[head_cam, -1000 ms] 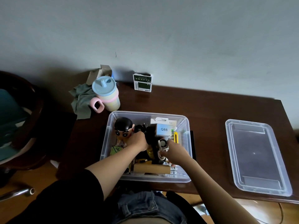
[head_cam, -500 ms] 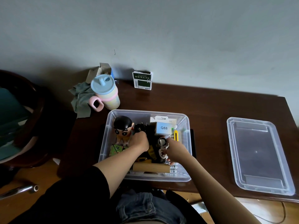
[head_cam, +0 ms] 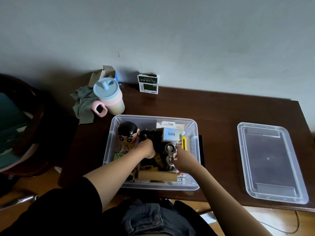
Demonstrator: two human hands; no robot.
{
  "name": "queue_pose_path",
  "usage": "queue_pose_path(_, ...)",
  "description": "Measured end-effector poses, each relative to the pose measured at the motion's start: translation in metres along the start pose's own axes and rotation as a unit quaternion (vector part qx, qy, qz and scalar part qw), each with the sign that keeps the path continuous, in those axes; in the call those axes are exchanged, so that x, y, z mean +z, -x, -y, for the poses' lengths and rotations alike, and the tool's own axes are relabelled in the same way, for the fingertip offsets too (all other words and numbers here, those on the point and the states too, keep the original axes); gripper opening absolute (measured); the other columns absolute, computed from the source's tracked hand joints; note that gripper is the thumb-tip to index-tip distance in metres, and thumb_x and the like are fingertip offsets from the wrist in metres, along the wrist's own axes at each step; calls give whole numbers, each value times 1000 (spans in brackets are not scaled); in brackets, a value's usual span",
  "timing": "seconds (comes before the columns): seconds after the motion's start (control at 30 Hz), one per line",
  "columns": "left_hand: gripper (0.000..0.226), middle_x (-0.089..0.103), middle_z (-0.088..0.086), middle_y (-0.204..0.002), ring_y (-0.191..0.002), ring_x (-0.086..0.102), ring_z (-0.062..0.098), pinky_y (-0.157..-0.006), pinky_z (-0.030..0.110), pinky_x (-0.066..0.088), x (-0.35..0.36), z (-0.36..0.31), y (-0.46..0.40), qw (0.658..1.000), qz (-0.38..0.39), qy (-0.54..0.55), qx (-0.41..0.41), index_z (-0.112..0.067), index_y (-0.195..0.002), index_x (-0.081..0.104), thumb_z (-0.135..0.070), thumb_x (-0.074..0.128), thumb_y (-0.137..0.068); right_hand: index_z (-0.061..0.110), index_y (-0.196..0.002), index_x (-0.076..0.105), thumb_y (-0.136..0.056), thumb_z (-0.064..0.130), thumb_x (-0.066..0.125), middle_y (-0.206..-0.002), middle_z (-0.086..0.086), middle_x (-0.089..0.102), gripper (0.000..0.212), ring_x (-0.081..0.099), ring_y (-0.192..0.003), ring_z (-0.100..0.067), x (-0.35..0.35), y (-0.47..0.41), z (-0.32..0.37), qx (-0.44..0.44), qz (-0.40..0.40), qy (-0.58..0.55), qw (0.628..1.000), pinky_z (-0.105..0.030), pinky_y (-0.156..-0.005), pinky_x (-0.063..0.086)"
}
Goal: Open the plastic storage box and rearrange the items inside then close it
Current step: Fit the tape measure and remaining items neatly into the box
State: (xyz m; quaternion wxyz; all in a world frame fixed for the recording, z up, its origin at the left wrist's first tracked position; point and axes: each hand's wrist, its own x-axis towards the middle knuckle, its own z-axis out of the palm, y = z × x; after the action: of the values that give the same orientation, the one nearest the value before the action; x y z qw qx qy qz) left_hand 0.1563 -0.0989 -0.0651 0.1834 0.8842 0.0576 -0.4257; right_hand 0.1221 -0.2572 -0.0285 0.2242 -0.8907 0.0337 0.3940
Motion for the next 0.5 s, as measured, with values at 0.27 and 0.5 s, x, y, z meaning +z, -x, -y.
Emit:
queue_pose_path(0.27,19,72,3,-93,-84,65,19,-76,33,54,-17,-3,22,991,-44,78,103,-10,-94,75,-12,56,-91,13,-139,28,-81,31,71,-114,-8,64,74,64,-99,-26,10,-6,0,1,-31,11,999,-36,-79,53)
queue_pose_path(0.5,54,50,4,-51,-47,45,23,-50,30,32,-2,-19,19,984,-69,155,59,-7,-53,47,-45,57,-91,13,-98,51,-89,37,55,-87,-4,58,26,59,-83,-22,15,-7,1,-3,-43,54,998,-28,-64,42)
